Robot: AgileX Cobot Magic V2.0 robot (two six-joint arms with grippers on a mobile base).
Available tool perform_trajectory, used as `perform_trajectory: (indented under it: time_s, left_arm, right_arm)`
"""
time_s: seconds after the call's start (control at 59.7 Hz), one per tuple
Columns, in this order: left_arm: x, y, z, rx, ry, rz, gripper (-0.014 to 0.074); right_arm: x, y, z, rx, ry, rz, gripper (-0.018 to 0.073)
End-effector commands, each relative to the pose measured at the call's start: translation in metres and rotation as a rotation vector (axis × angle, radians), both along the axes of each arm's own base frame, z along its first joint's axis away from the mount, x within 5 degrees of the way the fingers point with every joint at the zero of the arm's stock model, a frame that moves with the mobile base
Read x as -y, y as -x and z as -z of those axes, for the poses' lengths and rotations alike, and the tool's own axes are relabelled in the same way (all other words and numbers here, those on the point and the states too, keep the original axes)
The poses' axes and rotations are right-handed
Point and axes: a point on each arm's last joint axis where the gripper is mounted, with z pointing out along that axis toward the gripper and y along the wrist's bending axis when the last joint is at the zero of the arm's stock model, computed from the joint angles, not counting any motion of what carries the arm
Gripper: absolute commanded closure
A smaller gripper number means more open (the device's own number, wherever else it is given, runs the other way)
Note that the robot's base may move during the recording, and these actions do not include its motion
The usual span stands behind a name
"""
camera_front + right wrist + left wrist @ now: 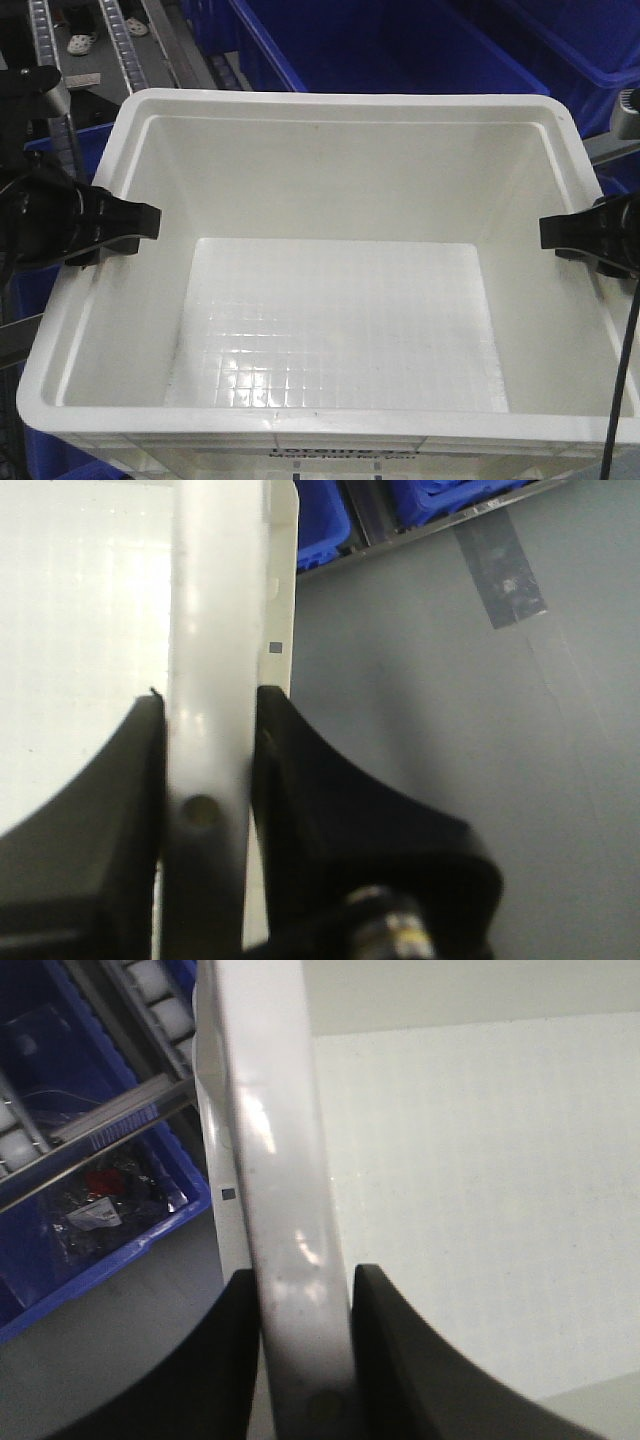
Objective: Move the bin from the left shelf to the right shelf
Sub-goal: 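Hold the tote with both grippers while the base turns away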
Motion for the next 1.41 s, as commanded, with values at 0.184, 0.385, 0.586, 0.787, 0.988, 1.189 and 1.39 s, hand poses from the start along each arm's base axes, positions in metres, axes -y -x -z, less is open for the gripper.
perform_trajectory:
  time_s: [0.184,0.385,0.586,0.787,0.988,1.189,1.39]
  left_arm:
    - [0.0018,0.0030,-0.0284,0.168,0.073,0.027,0.0603]
    - [0.0018,0.0030,-0.0284,0.168,0.073,0.027,0.0603]
    - [0.0018,0.0030,-0.0284,0.168,0.073,0.027,0.0603]
    - [0.0018,0.0030,-0.0284,0.168,0.073,0.027,0.0603]
    - [0.0018,0.0030,-0.0284,0.168,0.073,0.027,0.0603]
    - [0.0018,0.0030,-0.0284,0.168,0.073,0.027,0.0603]
    - [0.0018,0.0030,-0.0284,0.168,0.073,0.027,0.0603]
  right_arm:
    - [0.0024,-0.0027,-0.0261,0.186,-0.019,0.007,0.0559]
    - [0.0024,-0.0027,-0.0261,0.186,-0.019,0.007,0.0559]
    - [0.0024,-0.0027,-0.0261,0.185,-0.020,0.007,0.0559]
    - [0.0024,-0.0027,-0.0261,0.185,-0.020,0.007,0.0559]
    - [0.0024,-0.0027,-0.0261,0.185,-0.020,0.007,0.0559]
    - [0.0024,-0.0027,-0.0261,0.185,-0.020,0.007,0.0559]
    - [0.0024,-0.0027,-0.0261,0.185,-0.020,0.007,0.0559]
